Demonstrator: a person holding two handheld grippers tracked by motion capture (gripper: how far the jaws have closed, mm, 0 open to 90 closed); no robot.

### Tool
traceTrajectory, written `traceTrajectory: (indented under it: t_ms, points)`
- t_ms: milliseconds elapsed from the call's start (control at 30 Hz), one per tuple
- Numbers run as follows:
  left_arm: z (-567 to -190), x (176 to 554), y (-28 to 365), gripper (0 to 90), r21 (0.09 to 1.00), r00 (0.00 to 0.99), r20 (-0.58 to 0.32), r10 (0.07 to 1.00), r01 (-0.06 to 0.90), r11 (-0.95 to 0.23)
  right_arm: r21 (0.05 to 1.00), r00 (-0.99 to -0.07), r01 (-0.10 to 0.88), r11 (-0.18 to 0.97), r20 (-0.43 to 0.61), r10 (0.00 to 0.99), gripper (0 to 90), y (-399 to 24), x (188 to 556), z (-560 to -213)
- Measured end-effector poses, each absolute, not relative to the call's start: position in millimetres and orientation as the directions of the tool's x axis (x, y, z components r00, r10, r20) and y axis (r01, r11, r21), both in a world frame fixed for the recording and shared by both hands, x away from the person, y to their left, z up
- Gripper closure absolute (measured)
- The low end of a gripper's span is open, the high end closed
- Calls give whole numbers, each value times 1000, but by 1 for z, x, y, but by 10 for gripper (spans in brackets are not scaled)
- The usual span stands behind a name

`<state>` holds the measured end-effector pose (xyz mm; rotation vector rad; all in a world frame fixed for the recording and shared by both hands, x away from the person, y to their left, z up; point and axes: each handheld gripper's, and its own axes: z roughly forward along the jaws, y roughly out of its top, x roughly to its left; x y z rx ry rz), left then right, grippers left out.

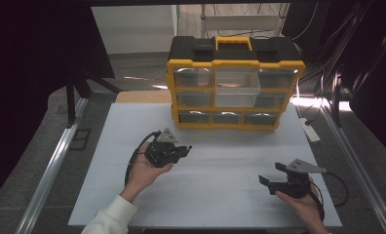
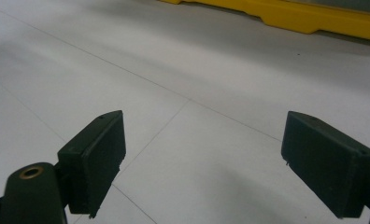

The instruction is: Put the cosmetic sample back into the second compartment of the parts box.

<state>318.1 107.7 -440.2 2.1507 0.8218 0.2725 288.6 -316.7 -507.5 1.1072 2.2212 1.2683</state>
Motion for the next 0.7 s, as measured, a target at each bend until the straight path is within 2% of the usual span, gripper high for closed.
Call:
traceTrajectory:
  t_ms: [700]
  points:
    - [-410, 318, 110, 810, 820, 766, -68, 639, 408, -401, 844, -624, 458, 280, 81, 777, 141, -317, 289, -507]
